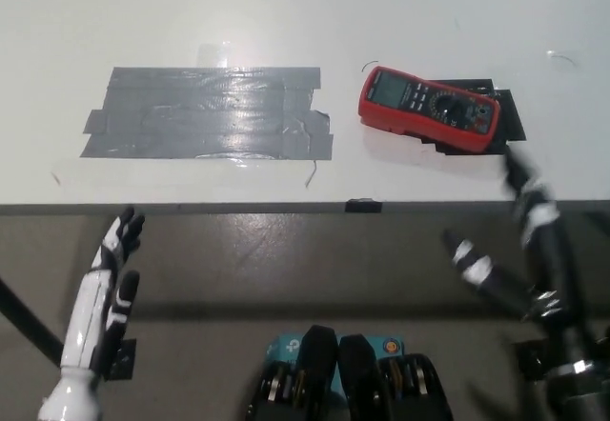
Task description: The robot first picks the multimeter with right hand and then unfolds the black stand on the back of it using left hand
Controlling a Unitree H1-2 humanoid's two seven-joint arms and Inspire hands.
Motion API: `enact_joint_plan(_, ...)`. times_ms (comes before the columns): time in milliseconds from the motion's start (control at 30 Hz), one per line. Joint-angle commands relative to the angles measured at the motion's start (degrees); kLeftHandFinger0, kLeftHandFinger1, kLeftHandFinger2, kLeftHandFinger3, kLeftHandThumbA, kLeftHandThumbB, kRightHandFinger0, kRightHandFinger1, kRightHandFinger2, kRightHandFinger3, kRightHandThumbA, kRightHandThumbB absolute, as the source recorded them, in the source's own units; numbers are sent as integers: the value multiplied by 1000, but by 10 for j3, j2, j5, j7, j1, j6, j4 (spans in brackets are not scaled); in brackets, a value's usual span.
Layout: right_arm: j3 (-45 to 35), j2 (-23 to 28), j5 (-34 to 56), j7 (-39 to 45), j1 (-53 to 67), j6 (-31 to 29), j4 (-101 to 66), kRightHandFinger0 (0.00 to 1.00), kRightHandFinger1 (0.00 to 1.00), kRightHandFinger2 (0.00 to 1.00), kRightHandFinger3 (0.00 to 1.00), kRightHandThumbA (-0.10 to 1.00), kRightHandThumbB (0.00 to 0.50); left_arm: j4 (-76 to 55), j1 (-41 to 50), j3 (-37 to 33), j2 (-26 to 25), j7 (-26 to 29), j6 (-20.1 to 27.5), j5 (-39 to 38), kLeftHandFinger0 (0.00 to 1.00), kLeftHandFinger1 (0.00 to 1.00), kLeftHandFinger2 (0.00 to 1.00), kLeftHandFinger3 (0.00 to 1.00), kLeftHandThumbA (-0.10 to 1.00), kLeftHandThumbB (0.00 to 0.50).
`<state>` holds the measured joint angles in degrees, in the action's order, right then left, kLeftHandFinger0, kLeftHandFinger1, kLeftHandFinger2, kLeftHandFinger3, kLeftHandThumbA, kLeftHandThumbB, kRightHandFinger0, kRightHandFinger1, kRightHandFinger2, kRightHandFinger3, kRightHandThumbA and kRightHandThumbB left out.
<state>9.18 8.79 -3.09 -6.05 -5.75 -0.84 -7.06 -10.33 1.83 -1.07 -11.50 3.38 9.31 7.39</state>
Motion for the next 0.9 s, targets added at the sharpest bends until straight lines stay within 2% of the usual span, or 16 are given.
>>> enact_joint_plan(0, -1, -2, 25, 43, -9, -50, 33, 1000, 1000, 1000, 1000, 721, 260, -9, 1, 10, -11, -25, -4, -33, 1000, 1000, 1000, 1000, 1000, 94)
enact_joint_plan(67, -6, -2, 30, 50, -5, -42, 43, 1000, 1000, 1000, 1000, 738, 280, -5, 4, 9, -9, -28, -4, -31, 1000, 1000, 1000, 1000, 1000, 92)
enact_joint_plan(233, -7, -5, 25, 61, -3, -37, 64, 1000, 1000, 1000, 1000, 750, 258, 2, 8, 11, -7, -34, -1, -32, 1000, 1000, 1000, 1000, 1000, 83)
enact_joint_plan(367, -10, -4, 30, 71, -3, -35, 74, 1000, 1000, 1000, 1000, 784, 264, 22, 4, 3, -7, -40, 13, -20, 1000, 1000, 1000, 1000, 1000, 66)
enact_joint_plan(500, -18, -8, 43, 79, 8, -31, 78, 1000, 1000, 1000, 1000, 788, 256, 24, 12, -3, -2, -41, -7, -5, 1000, 1000, 1000, 1000, 1000, 114)
enact_joint_plan(567, -19, -10, 45, 82, 12, -33, 80, 1000, 1000, 1000, 1000, 789, 252, 26, 15, -6, -3, -46, -4, -5, 1000, 1000, 1000, 1000, 1000, 95)
enact_joint_plan(667, -19, -9, 40, 86, 19, -29, 75, 1000, 1000, 1000, 1000, 798, 254, 24, 25, -15, -1, -47, -6, 5, 1000, 1000, 1000, 1000, 1000, 111)
enact_joint_plan(767, -17, -8, 30, 88, 26, -30, 73, 1000, 1000, 1000, 1000, 814, 267, 26, 34, -24, -3, -52, 3, 10, 1000, 1000, 1000, 1000, 1000, 105)
enact_joint_plan(833, -15, -7, 23, 90, 30, -33, 72, 1000, 1000, 1000, 1000, 828, 274, 29, 43, -34, -3, -60, 4, 9, 1000, 1000, 1000, 1000, 1000, 144)
enact_joint_plan(867, -15, -7, 22, 90, 31, -33, 72, 1000, 1000, 1000, 1000, 829, 274, 30, 45, -36, -4, -62, 5, 9, 1000, 1000, 1000, 1000, 1000, 144)
